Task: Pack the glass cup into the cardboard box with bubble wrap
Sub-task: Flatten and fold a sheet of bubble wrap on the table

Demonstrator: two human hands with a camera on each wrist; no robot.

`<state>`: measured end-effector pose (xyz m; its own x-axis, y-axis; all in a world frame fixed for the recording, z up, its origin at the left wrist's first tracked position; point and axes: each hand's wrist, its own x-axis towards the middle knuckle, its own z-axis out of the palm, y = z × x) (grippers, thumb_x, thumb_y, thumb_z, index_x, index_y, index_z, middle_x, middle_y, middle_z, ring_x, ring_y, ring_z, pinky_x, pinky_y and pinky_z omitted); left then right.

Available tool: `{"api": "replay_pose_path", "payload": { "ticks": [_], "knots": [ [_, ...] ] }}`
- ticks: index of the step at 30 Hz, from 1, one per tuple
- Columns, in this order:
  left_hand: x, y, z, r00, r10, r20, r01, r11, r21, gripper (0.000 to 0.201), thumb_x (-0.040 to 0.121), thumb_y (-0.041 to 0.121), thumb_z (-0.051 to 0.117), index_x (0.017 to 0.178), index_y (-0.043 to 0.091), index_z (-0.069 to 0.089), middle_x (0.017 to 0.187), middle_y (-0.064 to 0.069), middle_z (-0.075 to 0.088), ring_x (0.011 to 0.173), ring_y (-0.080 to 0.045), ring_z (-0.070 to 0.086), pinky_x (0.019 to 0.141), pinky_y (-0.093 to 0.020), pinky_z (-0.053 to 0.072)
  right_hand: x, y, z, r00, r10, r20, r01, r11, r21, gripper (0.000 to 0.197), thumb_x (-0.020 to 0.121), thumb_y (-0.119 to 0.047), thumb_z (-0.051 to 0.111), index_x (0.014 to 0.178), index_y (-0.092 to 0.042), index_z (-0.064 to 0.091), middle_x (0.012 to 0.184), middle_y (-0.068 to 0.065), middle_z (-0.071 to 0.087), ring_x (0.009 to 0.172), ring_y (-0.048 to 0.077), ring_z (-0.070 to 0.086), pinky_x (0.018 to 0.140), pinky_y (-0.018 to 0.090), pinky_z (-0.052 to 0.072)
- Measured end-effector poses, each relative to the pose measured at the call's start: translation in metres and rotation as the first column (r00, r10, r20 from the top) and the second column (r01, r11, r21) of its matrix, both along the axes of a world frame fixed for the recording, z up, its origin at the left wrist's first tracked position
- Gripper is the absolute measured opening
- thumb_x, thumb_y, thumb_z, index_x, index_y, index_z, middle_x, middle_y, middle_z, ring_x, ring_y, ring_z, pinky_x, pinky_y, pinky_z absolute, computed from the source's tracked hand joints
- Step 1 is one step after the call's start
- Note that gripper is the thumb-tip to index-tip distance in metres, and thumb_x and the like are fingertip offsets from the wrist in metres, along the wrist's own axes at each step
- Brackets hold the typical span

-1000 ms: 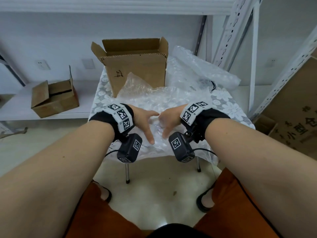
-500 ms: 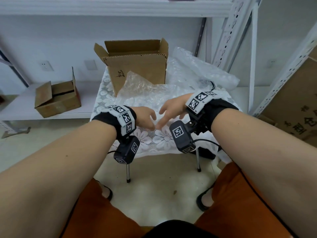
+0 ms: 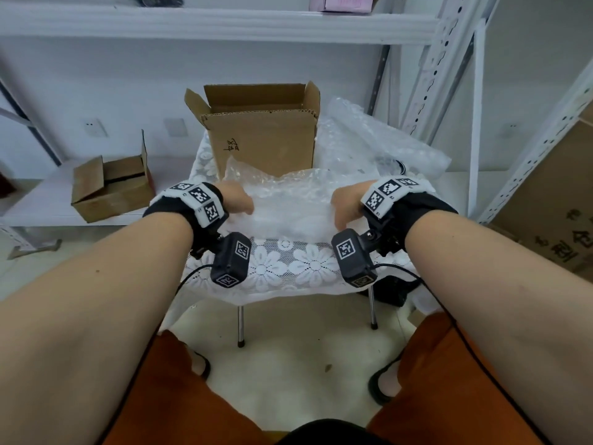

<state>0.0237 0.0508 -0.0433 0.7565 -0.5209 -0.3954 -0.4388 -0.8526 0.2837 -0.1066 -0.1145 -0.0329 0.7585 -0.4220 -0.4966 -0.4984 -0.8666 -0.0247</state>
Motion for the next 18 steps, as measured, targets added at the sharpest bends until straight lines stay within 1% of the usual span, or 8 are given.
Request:
{"api": "replay_pose_path", "payload": {
  "ticks": [2, 6, 9, 10, 12, 14, 16, 18],
  "knots": [
    [0.01, 0.007, -0.005, 0.989, 0.139, -0.048, -0.143, 0.984, -0.109, 0.039, 0.09, 0.02, 0.061, 0.121, -0.003, 0.055, 0.116, -0.014, 0.063, 0.089, -0.027, 0.063, 0.076, -0.035, 0.052, 0.001, -0.013, 0.0, 0.993, -0.104, 0.062, 0.101, 0.994, 0.046, 0.019, 0.082, -0.009, 0.064, 0.068, -0.004, 0.052, 0.081, 0.012, 0.058, 0.06, 0.021, 0.05, 0.052, 0.024, 0.041],
    [0.025, 0.019, -0.018, 0.924, 0.37, -0.097, -0.381, 0.872, -0.308, 0.046, 0.084, 0.025, 0.07, 0.119, -0.003, 0.057, 0.107, -0.012, 0.065, 0.081, -0.025, 0.059, 0.071, -0.033, 0.049, 0.002, -0.027, -0.006, 0.925, -0.257, 0.278, 0.26, 0.965, 0.027, 0.011, 0.084, -0.003, 0.056, 0.074, -0.002, 0.052, 0.098, 0.018, 0.07, 0.065, 0.026, 0.059, 0.052, 0.026, 0.041],
    [0.033, 0.023, -0.027, 0.859, 0.488, -0.152, -0.505, 0.762, -0.405, 0.051, 0.08, 0.03, 0.074, 0.116, -0.004, 0.06, 0.109, -0.015, 0.068, 0.087, -0.027, 0.061, 0.079, -0.034, 0.052, -0.002, -0.039, -0.015, 0.882, -0.306, 0.359, 0.325, 0.946, 0.008, 0.009, 0.083, -0.002, 0.048, 0.075, -0.001, 0.049, 0.091, 0.015, 0.072, 0.076, 0.026, 0.067, 0.05, 0.023, 0.038],
    [0.033, 0.023, -0.029, 0.841, 0.514, -0.167, -0.532, 0.734, -0.423, 0.057, 0.079, 0.032, 0.074, 0.119, -0.005, 0.058, 0.11, -0.016, 0.067, 0.093, -0.029, 0.063, 0.083, -0.036, 0.052, -0.001, -0.043, -0.018, 0.863, -0.322, 0.389, 0.343, 0.939, 0.016, 0.008, 0.083, -0.002, 0.046, 0.077, -0.001, 0.051, 0.085, 0.013, 0.071, 0.071, 0.025, 0.066, 0.049, 0.023, 0.037],
    [0.033, 0.023, -0.032, 0.819, 0.551, -0.161, -0.557, 0.696, -0.452, 0.064, 0.08, 0.033, 0.074, 0.125, -0.007, 0.052, 0.116, -0.018, 0.063, 0.106, -0.032, 0.061, 0.086, -0.035, 0.048, -0.001, -0.048, -0.025, 0.837, -0.359, 0.412, 0.385, 0.923, 0.022, 0.015, 0.085, -0.003, 0.046, 0.071, -0.003, 0.05, 0.075, 0.01, 0.064, 0.055, 0.02, 0.053, 0.046, 0.022, 0.034],
    [0.032, 0.022, -0.036, 0.814, 0.559, -0.161, -0.561, 0.682, -0.469, 0.061, 0.081, 0.031, 0.073, 0.124, -0.007, 0.052, 0.118, -0.017, 0.061, 0.111, -0.032, 0.059, 0.084, -0.032, 0.046, 0.001, -0.05, -0.033, 0.813, -0.398, 0.425, 0.423, 0.905, 0.04, 0.024, 0.087, -0.002, 0.046, 0.063, -0.005, 0.046, 0.074, 0.011, 0.058, 0.051, 0.02, 0.046, 0.048, 0.022, 0.034],
    [0.034, 0.018, -0.043, 0.825, 0.52, -0.219, -0.559, 0.699, -0.447, 0.053, 0.079, 0.027, 0.075, 0.117, -0.006, 0.057, 0.109, -0.012, 0.063, 0.106, -0.03, 0.063, 0.086, -0.03, 0.049, 0.002, -0.052, -0.038, 0.792, -0.427, 0.437, 0.453, 0.89, 0.049, 0.027, 0.087, 0.001, 0.046, 0.061, -0.005, 0.044, 0.072, 0.013, 0.058, 0.054, 0.021, 0.045, 0.052, 0.025, 0.034],
    [0.034, 0.017, -0.05, 0.85, 0.45, -0.274, -0.527, 0.737, -0.424, 0.039, 0.079, 0.017, 0.075, 0.109, -0.005, 0.063, 0.104, -0.016, 0.068, 0.088, -0.027, 0.067, 0.086, -0.036, 0.055, 0.002, -0.053, -0.041, 0.79, -0.435, 0.433, 0.452, 0.889, 0.067, 0.028, 0.087, 0.002, 0.045, 0.061, -0.007, 0.041, 0.063, 0.009, 0.049, 0.052, 0.018, 0.042, 0.049, 0.023, 0.031]
  ]
}}
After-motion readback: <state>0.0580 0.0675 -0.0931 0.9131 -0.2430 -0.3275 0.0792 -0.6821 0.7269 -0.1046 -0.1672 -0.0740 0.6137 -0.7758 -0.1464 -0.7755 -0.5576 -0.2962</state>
